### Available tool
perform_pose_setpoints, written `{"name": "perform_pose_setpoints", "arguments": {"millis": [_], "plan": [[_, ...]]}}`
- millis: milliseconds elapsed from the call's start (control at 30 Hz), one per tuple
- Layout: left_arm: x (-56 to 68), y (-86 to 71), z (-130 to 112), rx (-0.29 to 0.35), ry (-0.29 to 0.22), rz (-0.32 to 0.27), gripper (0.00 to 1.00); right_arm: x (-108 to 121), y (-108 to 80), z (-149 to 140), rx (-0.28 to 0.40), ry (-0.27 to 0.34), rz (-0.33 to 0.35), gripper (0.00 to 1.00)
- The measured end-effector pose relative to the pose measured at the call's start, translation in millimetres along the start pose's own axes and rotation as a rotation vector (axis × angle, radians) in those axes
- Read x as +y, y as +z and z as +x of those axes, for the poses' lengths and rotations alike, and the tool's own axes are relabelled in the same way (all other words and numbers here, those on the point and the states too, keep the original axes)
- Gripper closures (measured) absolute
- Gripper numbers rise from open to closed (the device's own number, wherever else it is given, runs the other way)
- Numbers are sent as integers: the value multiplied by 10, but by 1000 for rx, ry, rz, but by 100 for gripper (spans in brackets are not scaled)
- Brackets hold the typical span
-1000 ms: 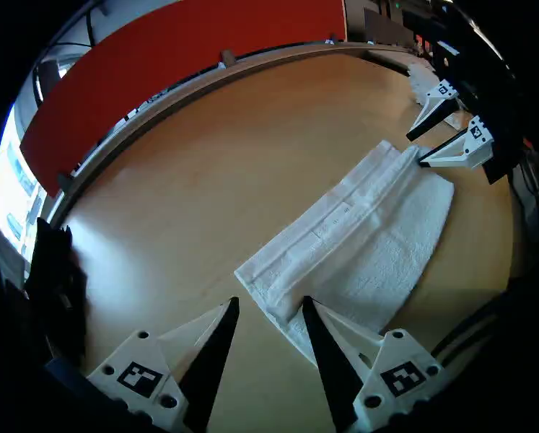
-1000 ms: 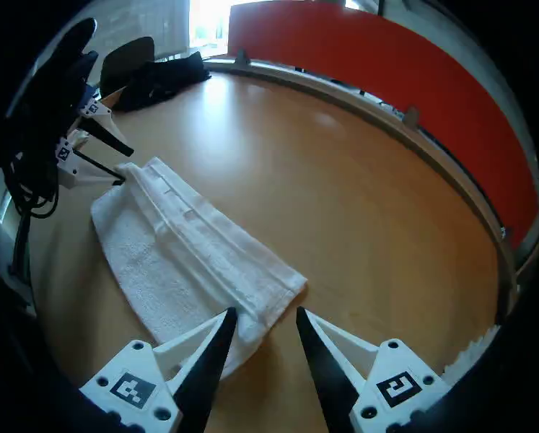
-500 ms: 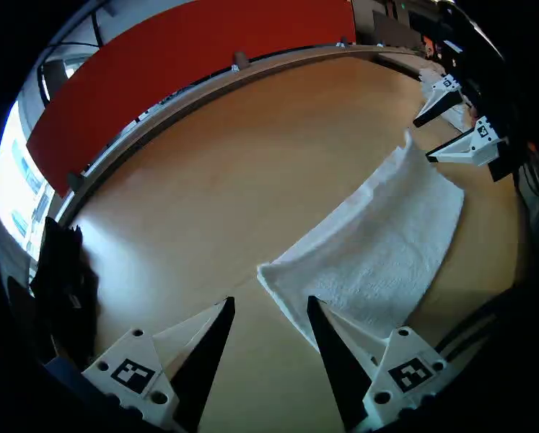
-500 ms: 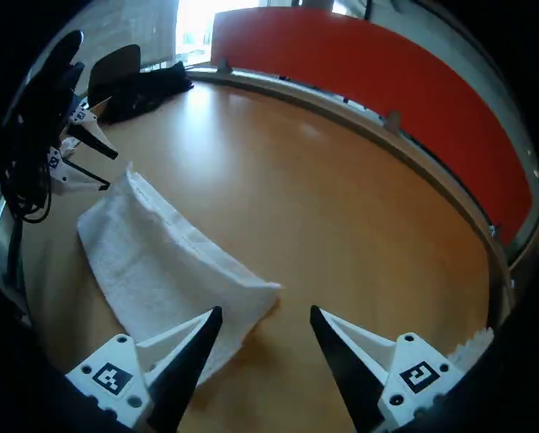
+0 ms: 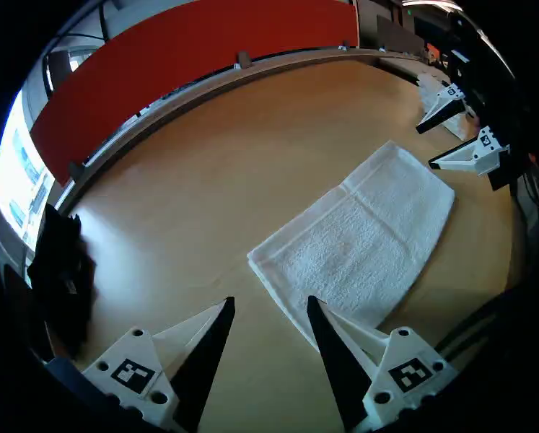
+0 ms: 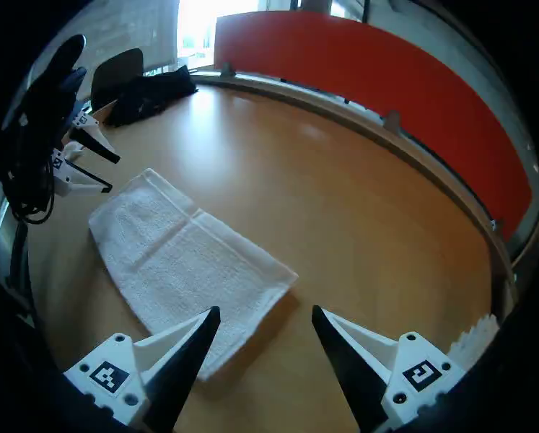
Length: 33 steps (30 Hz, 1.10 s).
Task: Fold towel
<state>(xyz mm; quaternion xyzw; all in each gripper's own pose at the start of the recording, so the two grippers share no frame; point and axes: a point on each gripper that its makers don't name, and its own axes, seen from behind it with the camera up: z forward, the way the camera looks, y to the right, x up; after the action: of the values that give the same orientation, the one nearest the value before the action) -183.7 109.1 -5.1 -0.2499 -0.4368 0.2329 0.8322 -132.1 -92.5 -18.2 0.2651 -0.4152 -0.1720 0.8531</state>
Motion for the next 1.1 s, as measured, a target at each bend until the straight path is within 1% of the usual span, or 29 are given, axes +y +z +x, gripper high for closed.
{"name": "perform_pose_setpoints", "arguments": {"millis": [267, 467, 667, 867, 1100], "plan": [[157, -151, -208, -8, -65, -5, 27, -107, -173, -150, 5, 11, 3, 1], [284, -254, -397, -22, -101, -8, 27, -192, -307, -275, 4, 21, 3, 2], [377, -339, -505, -26, -135, -7, 27, -277, -403, -366, 7, 38, 3, 1], [422, -396, -554, -23, -174, 0, 26, -331, -425, -426, 8, 44, 9, 1], [430, -469, -636, -23, -226, 20, 26, -357, -389, -433, 8, 32, 22, 1]]}}
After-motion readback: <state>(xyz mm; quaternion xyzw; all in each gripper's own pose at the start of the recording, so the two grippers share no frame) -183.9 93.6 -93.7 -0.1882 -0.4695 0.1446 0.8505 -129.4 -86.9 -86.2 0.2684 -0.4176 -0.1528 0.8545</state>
